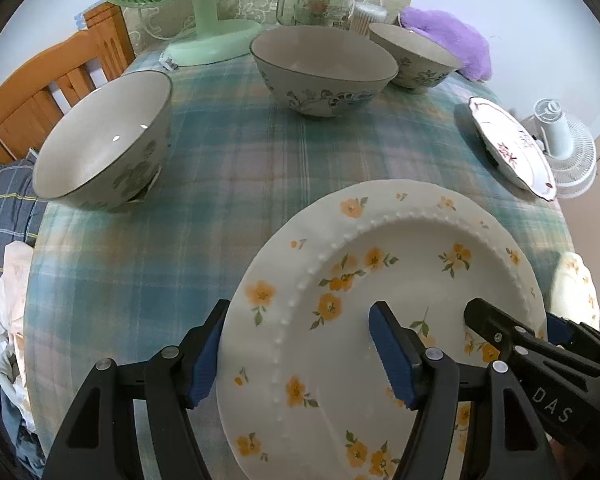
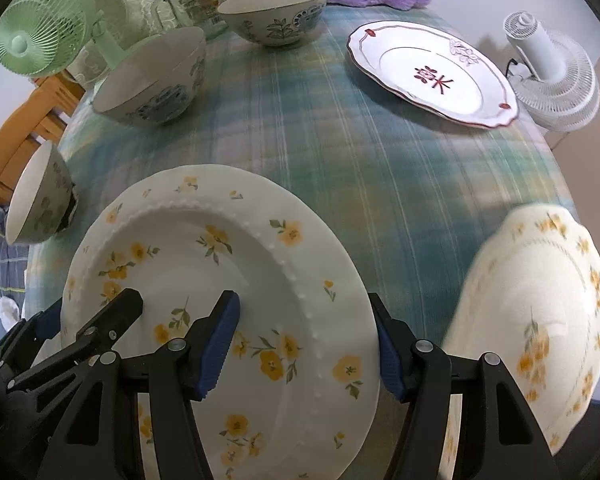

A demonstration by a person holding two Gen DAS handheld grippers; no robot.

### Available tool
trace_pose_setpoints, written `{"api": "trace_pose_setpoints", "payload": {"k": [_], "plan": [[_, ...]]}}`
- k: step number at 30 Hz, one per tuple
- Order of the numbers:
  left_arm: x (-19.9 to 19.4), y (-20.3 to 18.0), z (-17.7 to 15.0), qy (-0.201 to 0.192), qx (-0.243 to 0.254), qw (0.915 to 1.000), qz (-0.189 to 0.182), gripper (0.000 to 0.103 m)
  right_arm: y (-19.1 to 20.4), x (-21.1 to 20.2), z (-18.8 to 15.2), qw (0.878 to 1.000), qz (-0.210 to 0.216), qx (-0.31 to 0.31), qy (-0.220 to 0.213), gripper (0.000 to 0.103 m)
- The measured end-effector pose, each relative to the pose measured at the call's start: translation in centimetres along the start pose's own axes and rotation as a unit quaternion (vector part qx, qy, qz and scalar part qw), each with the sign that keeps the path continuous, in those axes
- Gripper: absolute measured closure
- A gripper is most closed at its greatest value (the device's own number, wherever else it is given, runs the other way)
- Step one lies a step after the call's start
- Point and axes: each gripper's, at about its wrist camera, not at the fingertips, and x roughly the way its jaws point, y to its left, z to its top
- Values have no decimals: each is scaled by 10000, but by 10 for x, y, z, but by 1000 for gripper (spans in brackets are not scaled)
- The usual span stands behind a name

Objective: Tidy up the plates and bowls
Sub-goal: 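Carry the beaded-rim plate with both grippers onto the scalloped plate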

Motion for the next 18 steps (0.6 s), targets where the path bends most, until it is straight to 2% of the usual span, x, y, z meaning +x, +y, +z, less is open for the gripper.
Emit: {"api": "trace_pose_setpoints", "payload": {"k": [10, 18], "plan": [[-39, 7, -25, -189, 160, 9993, -287, 34, 7, -40, -40, 9993, -207, 212, -213, 36], [-57, -6, -35, -353, 257, 9986, -309, 34, -3, -62, -56, 9984, -232, 341, -391, 36]]}}
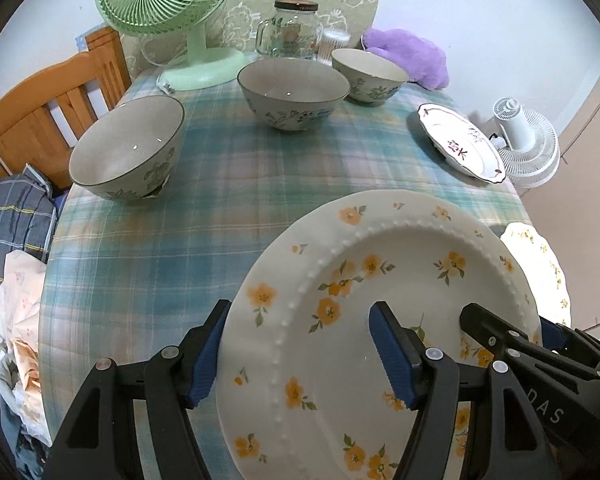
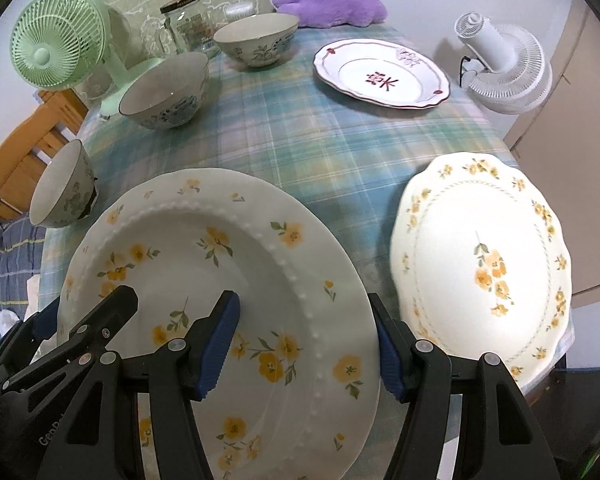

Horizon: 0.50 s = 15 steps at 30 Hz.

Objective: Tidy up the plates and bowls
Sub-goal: 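Carry the beaded-rim plate with both grippers onto the scalloped plate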

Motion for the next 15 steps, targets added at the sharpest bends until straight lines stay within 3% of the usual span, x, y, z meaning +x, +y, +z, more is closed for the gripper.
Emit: {"api": "trace_pose_setpoints", "payload": {"k": [15], "plan": [[5, -68, 0, -54, -250, 9995, 185, 34, -61, -5, 22, 9995, 59, -302, 9, 36]]}}
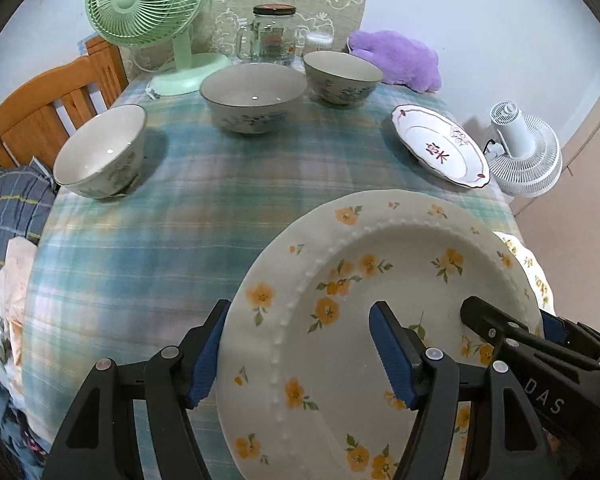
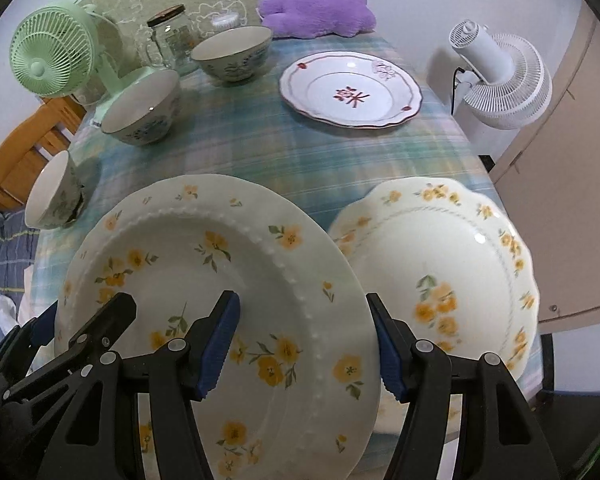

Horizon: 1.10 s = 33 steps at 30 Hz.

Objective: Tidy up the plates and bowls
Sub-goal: 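Carry the beaded-rim plate with both grippers onto the scalloped plate, then lower the beaded-rim plate onto the scalloped plate and open both grippers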

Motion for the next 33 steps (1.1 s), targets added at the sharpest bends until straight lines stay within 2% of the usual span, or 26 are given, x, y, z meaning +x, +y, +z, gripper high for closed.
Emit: {"api": "trace_pose_setpoints", "payload": {"k": [18, 28, 33], "plan": [[35, -113, -4, 137, -10, 9997, -214, 34, -115, 5, 19, 9996, -269, -53, 83, 36], [58, -161, -8, 191, 77, 9994, -271, 34, -172, 18, 23, 9991, -379, 39, 205, 36], [67, -176, -8, 318, 78, 9990, -299, 34, -188, 24, 24, 9987, -441, 62, 256, 36]]}}
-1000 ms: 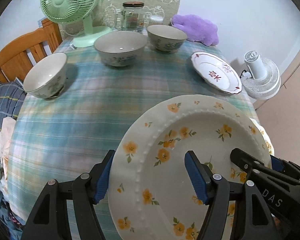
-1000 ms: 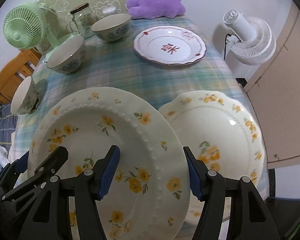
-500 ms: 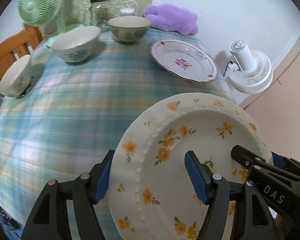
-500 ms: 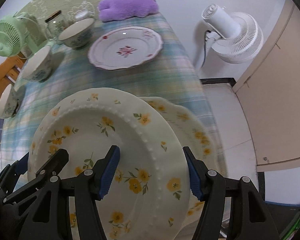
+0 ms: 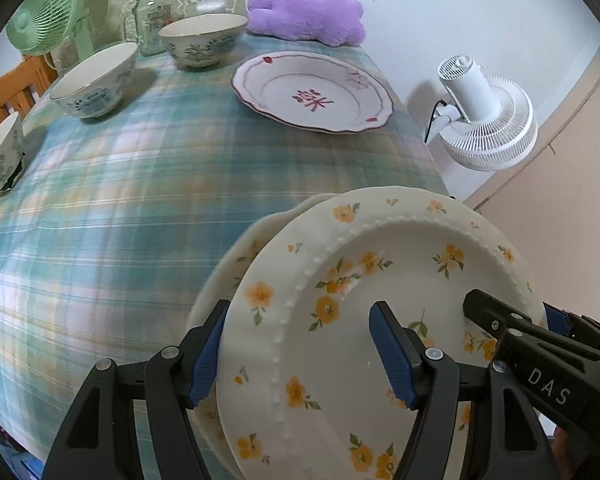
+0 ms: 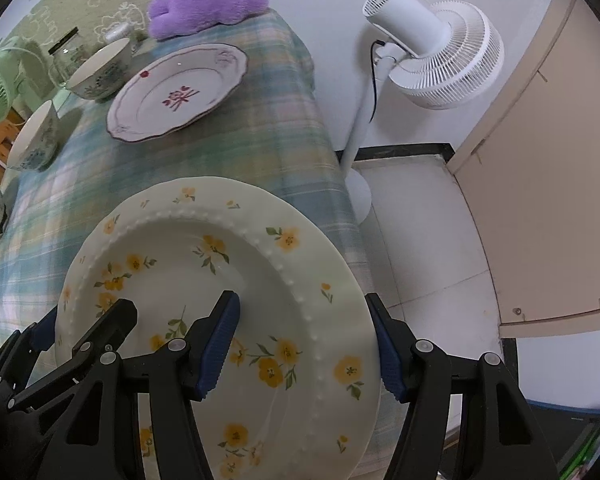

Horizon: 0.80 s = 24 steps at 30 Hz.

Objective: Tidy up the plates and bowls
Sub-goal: 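Lower the beaded-rim plate onto the scalloped plate and open both grippers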

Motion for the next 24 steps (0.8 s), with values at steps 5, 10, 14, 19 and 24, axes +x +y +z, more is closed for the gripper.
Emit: {"api": "trace_pose_setpoints", "payload": {"k": [5, 10, 14, 19, 24], "plan": [[12, -9, -2, 108, 37, 9999, 63, 34, -11, 11, 1, 9999, 3, 63, 100, 36], [15, -12, -3, 42, 36, 9997, 234, 35, -14, 16, 2, 9999, 83, 59, 63, 36], [15, -16, -3, -54, 87, 9989, 466, 35, -15, 18, 3, 9999, 137, 75, 30, 36], [17, -27, -8, -70, 417, 9940, 1007, 33, -12, 19, 0, 9998, 191, -15, 56, 37], [12, -26, -11, -112, 467, 9941, 972, 31, -13, 18, -4, 9996, 260, 12, 58, 37]]}}
